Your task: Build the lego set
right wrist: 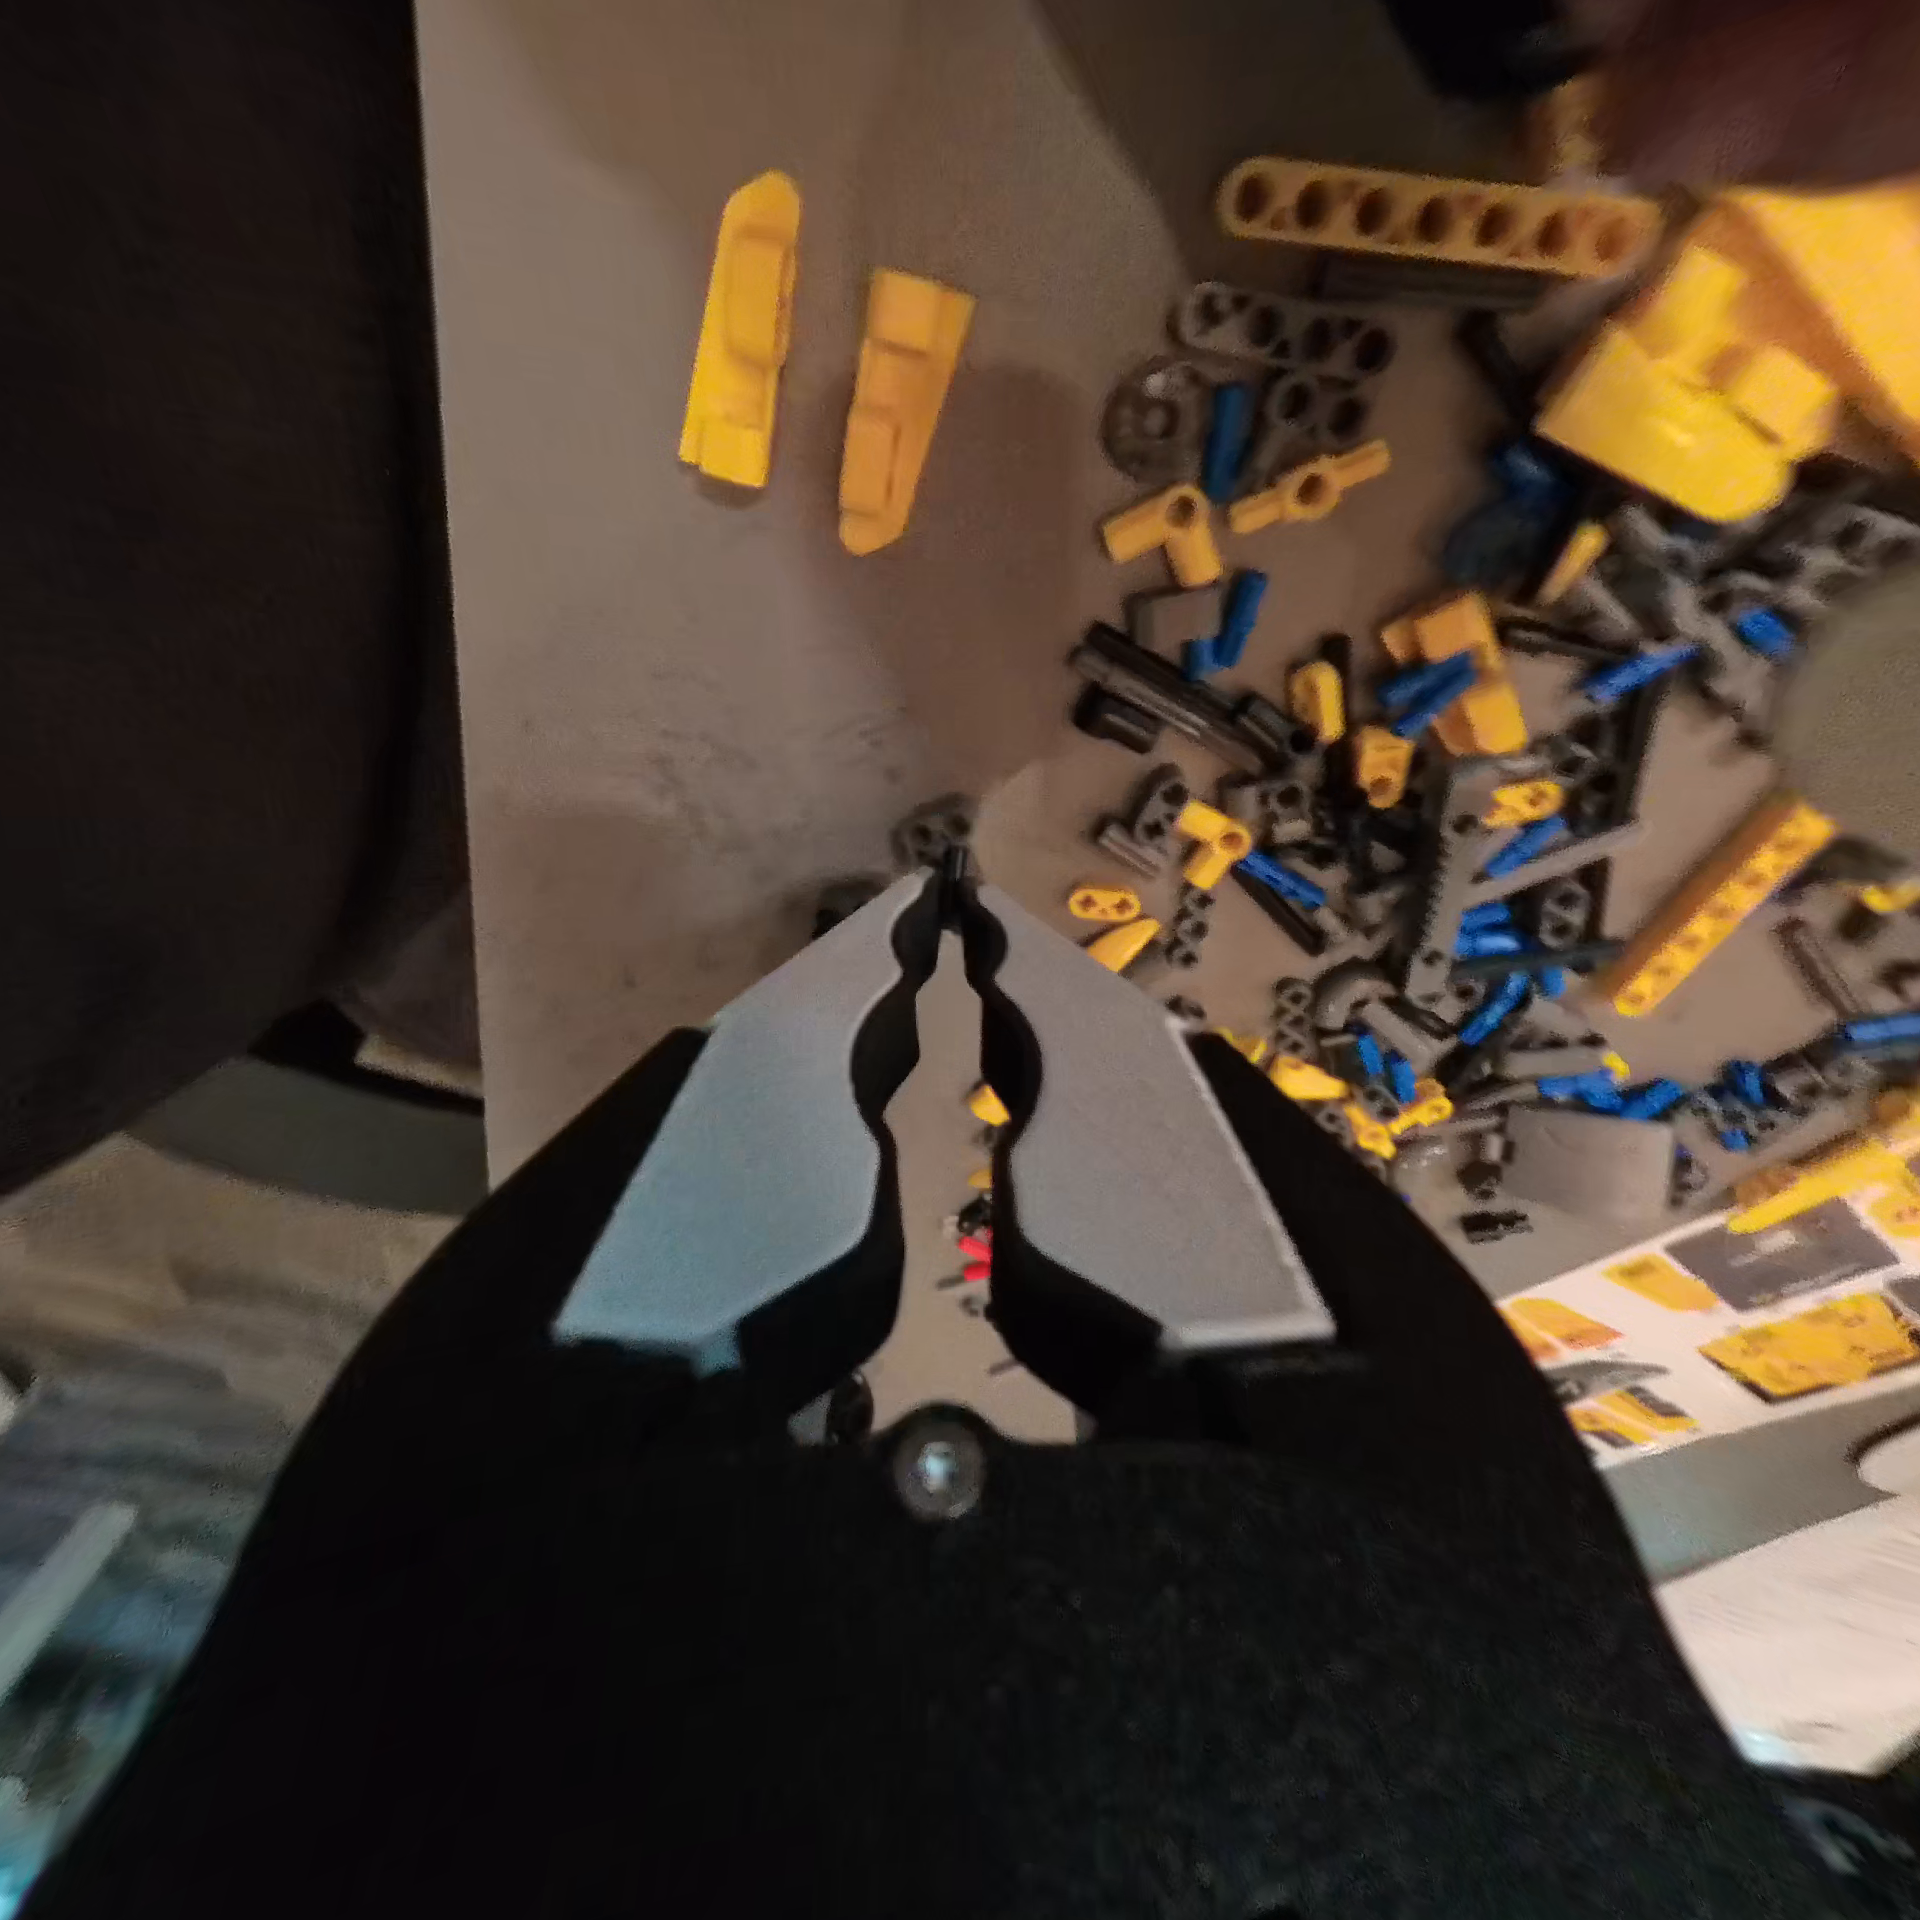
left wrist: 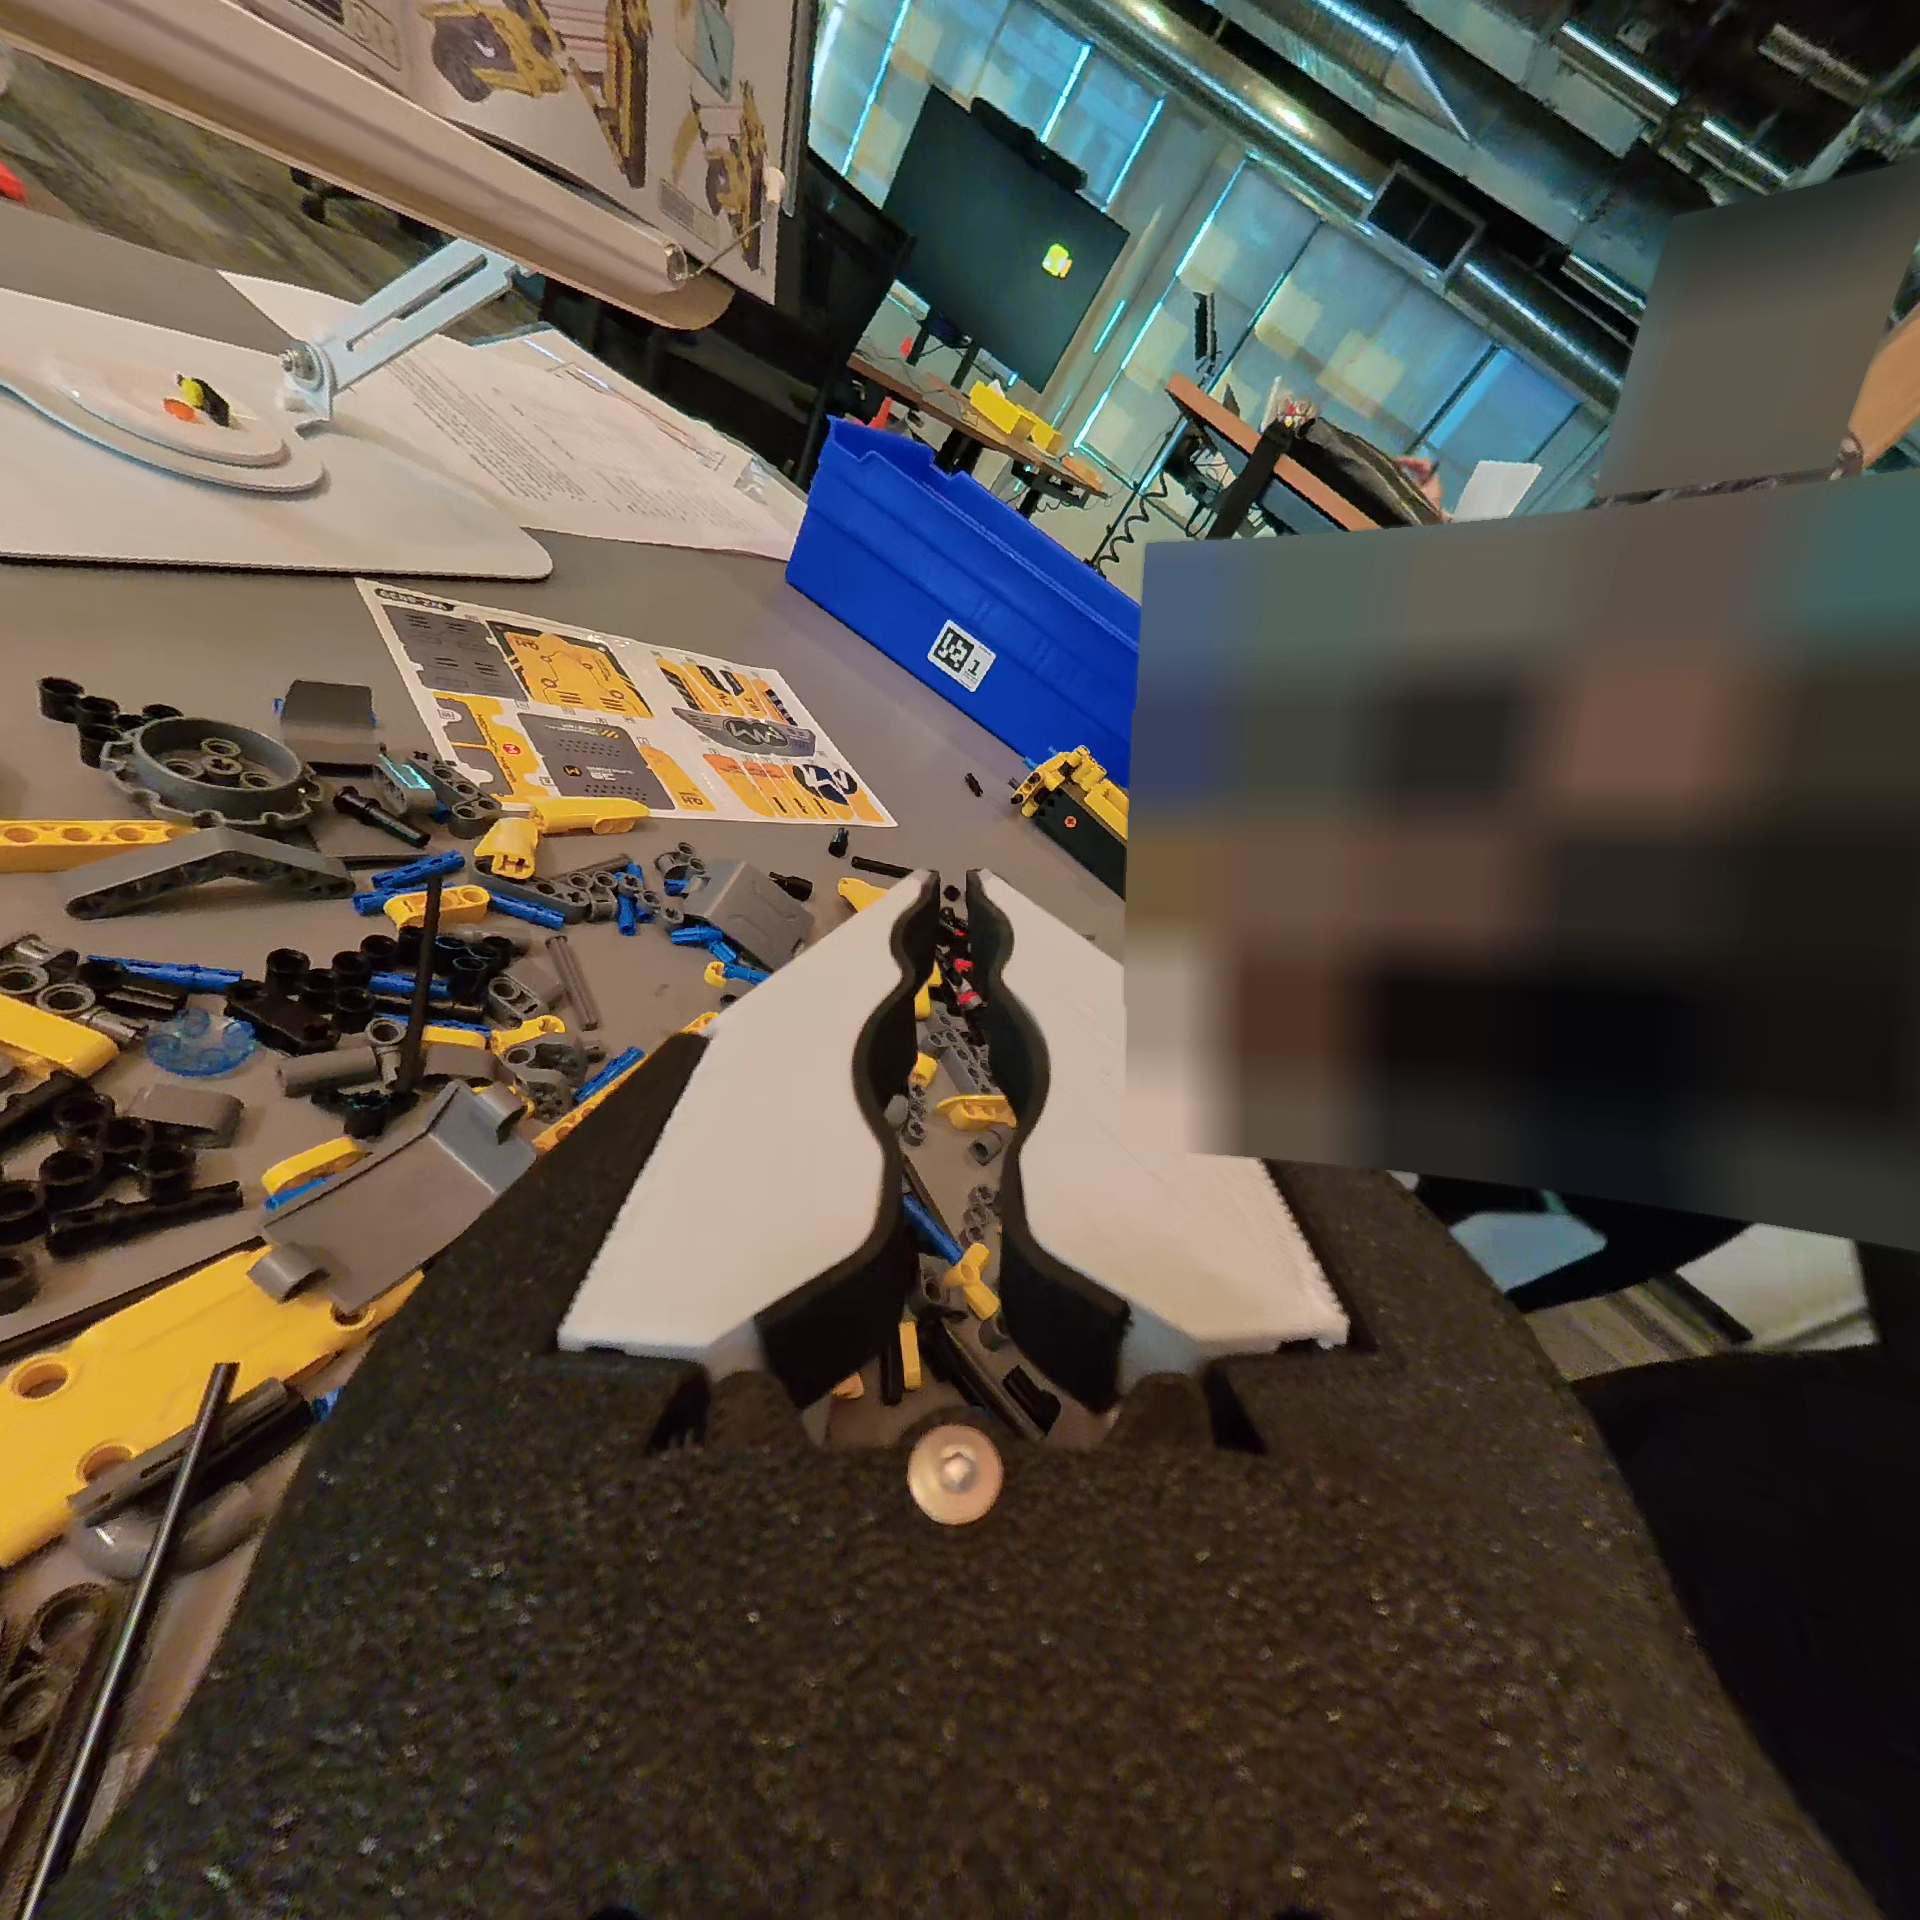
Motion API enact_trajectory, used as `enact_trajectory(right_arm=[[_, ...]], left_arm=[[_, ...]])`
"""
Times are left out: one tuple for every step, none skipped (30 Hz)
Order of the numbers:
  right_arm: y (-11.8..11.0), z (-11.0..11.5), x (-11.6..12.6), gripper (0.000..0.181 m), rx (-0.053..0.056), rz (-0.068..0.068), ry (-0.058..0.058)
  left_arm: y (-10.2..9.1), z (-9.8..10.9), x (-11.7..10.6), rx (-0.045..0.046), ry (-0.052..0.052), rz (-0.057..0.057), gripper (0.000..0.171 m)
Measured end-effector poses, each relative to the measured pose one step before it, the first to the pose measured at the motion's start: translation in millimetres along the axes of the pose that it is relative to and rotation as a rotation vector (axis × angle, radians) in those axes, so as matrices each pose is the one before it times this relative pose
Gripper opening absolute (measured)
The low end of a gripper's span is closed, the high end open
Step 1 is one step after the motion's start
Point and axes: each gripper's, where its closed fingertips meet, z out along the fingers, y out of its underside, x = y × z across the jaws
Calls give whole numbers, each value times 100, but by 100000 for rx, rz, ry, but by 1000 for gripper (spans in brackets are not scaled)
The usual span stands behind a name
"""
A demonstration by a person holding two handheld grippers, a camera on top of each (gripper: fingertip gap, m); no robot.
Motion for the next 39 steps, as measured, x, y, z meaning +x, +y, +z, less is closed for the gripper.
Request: enact_trajectory(right_arm=[[42, -495, 302, 2, 4700, 2551, 2429], [216, -414, 306, 2, 3977, 2087, 2322], [361, -315, 369, 2, 3021, 2696, 2549], [363, -282, 502, 2, 3096, 2774, 3475], [233, -349, 505, 2, 3773, 2296, 3876], [76, -498, 621, 2, 4630, 2203, 4942], [-103, -702, 789, 3, 5567, 2308, 6075], [-295, -868, 854, 2, 6528, 2399, 6612], [-441, -965, 910, 2, 7436, 2295, 7187], [-542, -953, 896, 2, 7842, 1638, 7560], [-569, -869, 843, 2, 7887, 902, 7768], [-568, -709, 668, 2, 7878, 898, 7000], [-572, -558, 501, 2, 7682, 975, 5865], [-615, -412, 548, 2, 7599, 278, 5787], [-640, -255, 652, 3, 7413, -481, 5630], [-590, -67, 659, 2, 6818, -766, 4425], [-526, 110, 639, 2, 6441, -916, 3197], [-403, 240, 594, 2, 6423, -1304, 2011], [-210, 304, 491, 2, 5887, -1344, 836], [22, 302, 362, 3, 4873, -1041, 14], [235, 240, 255, 2, 3573, -613, -163], [316, 125, 142, 3, 2511, 30, 150], [236, -31, -67, 3, 2584, 560, 112], [123, -144, -395, 3, 2567, 815, -880], [141, -187, -579, 2, 1137, 512, -1739], [176, -145, -565, 2, -538, -676, -1622], [113, -116, -362, 2, -899, -2125, -410], [75, -65, -243, 2, -429, -2491, 242], [109, 21, -256, 3, -591, -1578, -390], [127, 101, -267, 2, -1276, -751, -868], [14, 101, -201, 2, -1015, -996, -453], [-106, 37, -138, 2, -124, -1500, 217], [-148, -13, -58, 2, 240, -1492, 808], [-127, -35, 23, 3, 313, -1101, 1144], [-130, -37, 8, 2, 439, -482, 722], [-116, -21, -52, 2, 366, 41, 73], [-112, -8, -42, 3, 354, 117, 45], [-147, -16, -67, 3, 669, -95, 43], [-205, -29, -69, 2, 1087, -332, 162]], left_arm=[[-60, -6, 21, 415, 124, -157, 4], [-40, -16, 2, 275, 5, -120, 4], [-16, -1, -6, 161, 7, -44, 4], [-11, 13, 87, 88, 499, 55, 5], [-9, 29, 183, 32, 1031, 201, 5], [7, 43, 240, -61, 1346, 375, 5], [1, 87, 422, -61, 2266, 599, 5], [10, 129, 656, -51, 3754, 490, 5], [53, 174, 715, -197, 4404, -178, 6], [77, 190, 606, -204, 4179, -1076, 6], [40, 184, 653, 32, 4734, -1827, 6], [-114, 84, 573, 830, 4296, -1853, 6], [-283, -52, 276, 1815, 2153, -1108, 7], [-392, -202, 59, 2227, 305, 155, 7], [-430, -298, -26, 2185, -608, 1209, 7], [-410, -365, -176, 2189, -1559, 1596, 8], [-362, -359, -273, 2119, -2028, 1374, 8], [-284, -295, -167, 1748, -1011, 825, 8], [-160, -184, 29, 1001, 371, 253, 9], [-8, -48, 73, 38, 909, -134, 9], [159, 69, 103, -774, 1342, -473, 9], [288, 179, 227, -1258, 2223, -1155, 9], [384, 244, 159, -1559, 1819, -1286, 9], [412, 271, 119, -1659, 1173, -772, 9], [389, 241, 142, -1548, 1084, -396, 10], [335, 205, 150, -1311, 911, -209, 10], [225, 189, 235, -861, 1552, -385, 10], [89, 158, 352, -322, 2559, -797, 13], [-42, 113, 327, 475, 2594, -1160, 16], [-85, 78, 483, 645, 3587, -1331, 17], [-88, 48, 317, 678, 2574, -1547, 17], [-31, 4, -88, 416, 141, -1586, 17], [99, 14, -194, -501, -342, -1644, 16], [136, 37, -134, -903, -53, -1499, 16], [53, 37, 54, -172, 642, -666, 16], [19, 15, 109, 164, 715, -335, 16], [49, 25, 50, -128, 330, -392, 16], [67, 31, -24, -372, -74, -337, 14], [130, -4, -162, -598, -861, -433, 7]])
